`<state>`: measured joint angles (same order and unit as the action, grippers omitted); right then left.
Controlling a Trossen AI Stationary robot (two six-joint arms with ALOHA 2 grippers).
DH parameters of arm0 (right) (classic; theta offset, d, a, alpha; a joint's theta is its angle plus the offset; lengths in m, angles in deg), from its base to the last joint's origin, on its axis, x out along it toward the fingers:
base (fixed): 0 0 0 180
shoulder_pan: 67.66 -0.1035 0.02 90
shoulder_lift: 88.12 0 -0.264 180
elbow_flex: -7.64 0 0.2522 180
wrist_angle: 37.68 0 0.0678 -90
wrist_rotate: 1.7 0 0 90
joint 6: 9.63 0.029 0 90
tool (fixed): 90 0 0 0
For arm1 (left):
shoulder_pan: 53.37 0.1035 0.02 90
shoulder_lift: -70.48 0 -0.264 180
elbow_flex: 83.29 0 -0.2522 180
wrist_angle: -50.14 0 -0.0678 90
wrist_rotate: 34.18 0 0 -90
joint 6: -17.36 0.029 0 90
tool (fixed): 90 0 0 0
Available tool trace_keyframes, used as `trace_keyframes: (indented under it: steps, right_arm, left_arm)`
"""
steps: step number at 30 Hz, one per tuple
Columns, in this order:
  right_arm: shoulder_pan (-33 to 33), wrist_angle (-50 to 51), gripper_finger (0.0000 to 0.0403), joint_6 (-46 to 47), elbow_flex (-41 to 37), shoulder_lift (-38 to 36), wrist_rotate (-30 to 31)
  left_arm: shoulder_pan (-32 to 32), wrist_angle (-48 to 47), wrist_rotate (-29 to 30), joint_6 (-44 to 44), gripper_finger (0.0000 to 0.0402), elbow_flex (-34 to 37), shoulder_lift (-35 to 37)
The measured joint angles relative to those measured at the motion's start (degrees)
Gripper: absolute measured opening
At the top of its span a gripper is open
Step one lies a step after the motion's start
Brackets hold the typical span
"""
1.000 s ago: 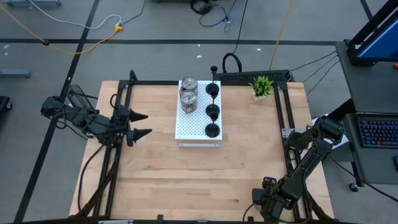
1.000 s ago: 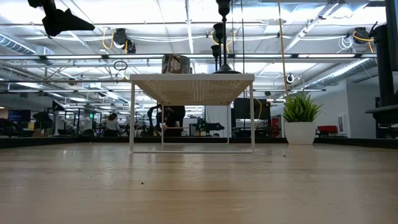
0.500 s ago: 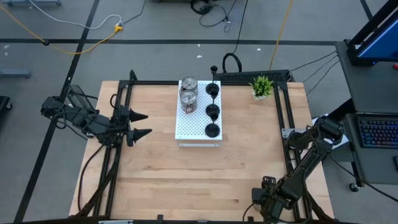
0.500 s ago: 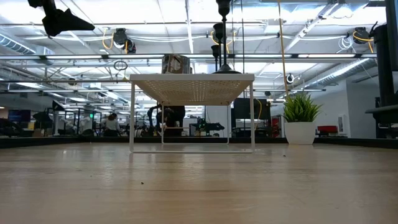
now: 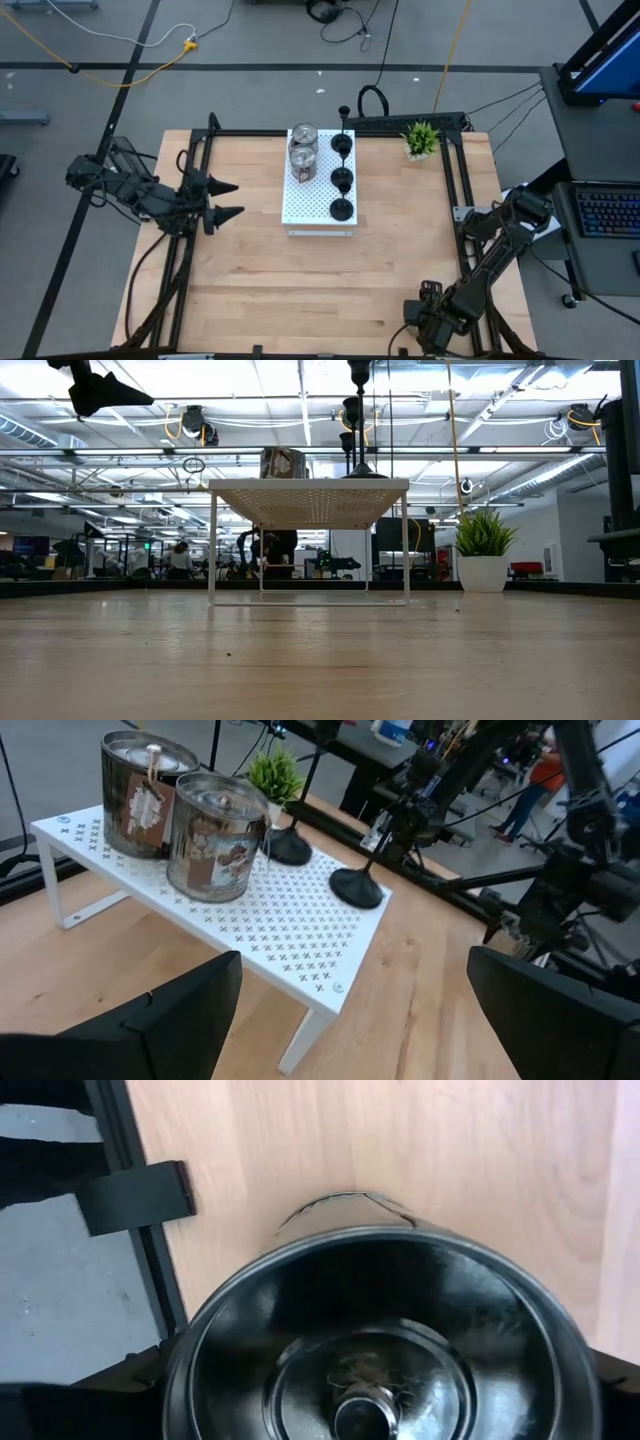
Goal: Pick & Place candle stick holders
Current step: Put the silver scented candle on the shelf aligned with the other silver scented candles
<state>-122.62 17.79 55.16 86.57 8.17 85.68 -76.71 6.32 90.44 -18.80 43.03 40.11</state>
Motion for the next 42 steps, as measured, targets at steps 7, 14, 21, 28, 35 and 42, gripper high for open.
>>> trace_keyframes:
  steps: [7, 14, 21, 28, 35, 42]
  right_arm:
    - [2.6, 0.8, 0.0349, -2.6, 0.0, -0.3, 1.5]
    - [6.6, 2.3, 0.0349, -4.0, -0.1, -3.5, 1.6]
    - [12.6, 2.4, 0.0349, -5.1, 0.7, -8.9, 5.7]
    - [20.6, 2.0, 0.0349, -12.9, 9.2, -10.3, 12.4]
    - [26.7, 2.0, 0.0348, -22.3, 18.7, -7.9, 13.6]
    - [30.3, 1.3, 0.0348, -30.4, 25.2, -4.2, 14.7]
  left_arm:
    - [0.0, 1.5, 0.0, -1.2, 0.0395, 0.0, 0.0]
    - [0.0, 1.7, 0.0, -1.7, 0.0395, 0.0, 0.0]
    - [0.0, 1.8, 0.0, -1.8, 0.0395, 0.0, 0.0]
    - [0.0, 4.4, -0.1, -1.8, 0.0395, 0.0, 0.0]
    - [0.0, 12.1, -3.9, 0.2, 0.0395, 0.0, -4.7]
    - [0.0, 24.8, -12.8, 3.9, 0.0395, 0.0, -14.4]
